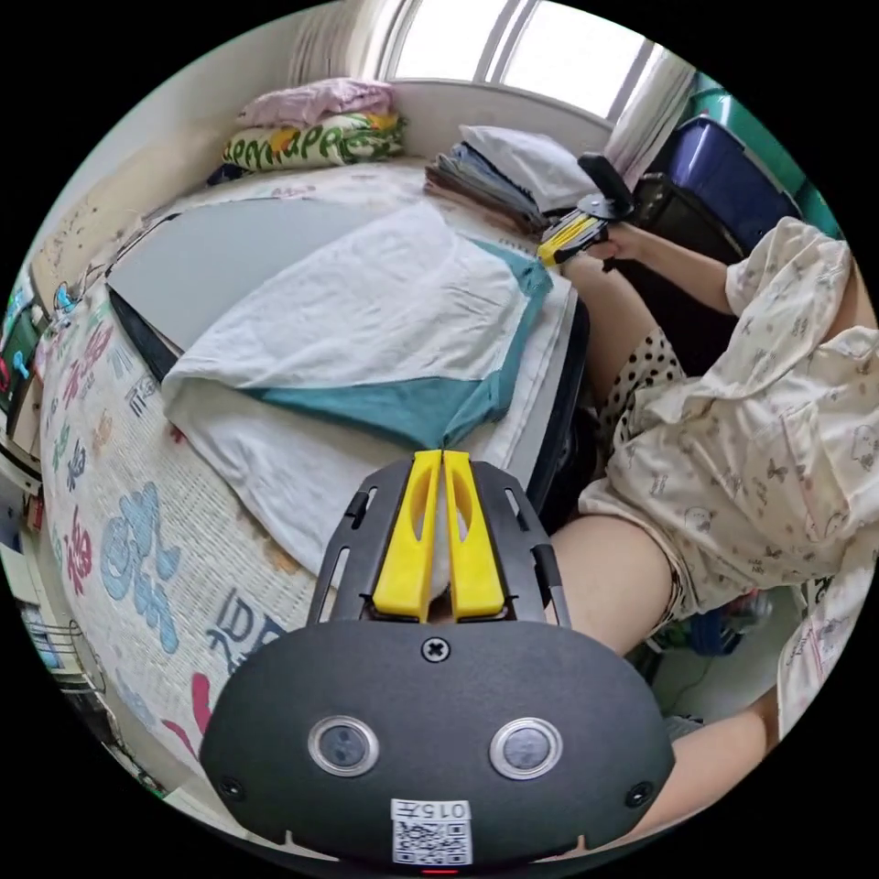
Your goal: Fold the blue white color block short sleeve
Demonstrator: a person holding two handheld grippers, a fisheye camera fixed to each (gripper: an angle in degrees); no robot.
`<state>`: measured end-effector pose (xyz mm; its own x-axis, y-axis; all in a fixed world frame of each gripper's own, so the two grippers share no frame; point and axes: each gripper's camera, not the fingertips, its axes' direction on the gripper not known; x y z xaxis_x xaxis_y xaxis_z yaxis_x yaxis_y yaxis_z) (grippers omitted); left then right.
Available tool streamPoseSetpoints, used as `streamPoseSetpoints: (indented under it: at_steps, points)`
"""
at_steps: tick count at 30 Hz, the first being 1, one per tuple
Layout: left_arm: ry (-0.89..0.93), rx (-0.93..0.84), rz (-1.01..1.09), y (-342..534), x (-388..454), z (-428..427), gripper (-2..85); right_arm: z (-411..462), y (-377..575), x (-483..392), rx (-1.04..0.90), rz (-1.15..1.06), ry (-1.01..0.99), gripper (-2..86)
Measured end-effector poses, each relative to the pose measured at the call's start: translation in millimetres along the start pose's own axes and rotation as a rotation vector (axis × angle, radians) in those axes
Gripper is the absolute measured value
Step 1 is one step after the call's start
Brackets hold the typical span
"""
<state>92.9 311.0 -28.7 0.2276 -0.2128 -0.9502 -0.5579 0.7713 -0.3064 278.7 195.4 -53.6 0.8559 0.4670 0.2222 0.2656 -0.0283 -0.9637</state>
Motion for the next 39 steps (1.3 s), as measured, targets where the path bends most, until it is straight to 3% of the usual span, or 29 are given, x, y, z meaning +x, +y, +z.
streamPoseSetpoints:
  at_steps: [7,14,18,23,25,29,32,39]
  points:
    - [-0.115,0.078,-0.029,37.8,33.3,-24.8,-0.7,-12.8,38.6,-31.9,0.031,-0.025,0.082,-0.9]
    - [-0.006,-0.017,-0.048,115.8,30.4,3.7,0.1,36.5,89.7,-32.1,-0.125,0.057,0.037,3.5]
    - [0.045,0.066,-0.098,179.2,14.9,-24.4,1.7,29.4,119.1,-47.1,-0.011,0.078,0.033,5.2]
    - [-0.085,0.548,-0.478,290.2,-69.8,-100.5,4.0,25.4,109.8,-95.2,0.225,0.035,0.100,5.6]
    - [-0.136,0.617,-0.677,323.8,-111.2,-98.2,4.8,36.2,92.5,-118.6,0.274,-0.002,0.062,6.3]
    - [-0.078,0.608,-0.967,372.9,-210.6,-60.4,9.5,83.0,46.7,-176.2,0.287,-0.116,-0.038,7.5]
    - [0.021,0.627,-1.013,392.7,-259.8,-36.4,10.9,122.4,17.0,-206.8,0.210,-0.174,-0.057,8.5]
    - [0.035,0.584,-1.053,442.5,-309.2,-9.7,10.5,177.9,-7.8,-239.2,0.089,-0.224,0.001,11.0]
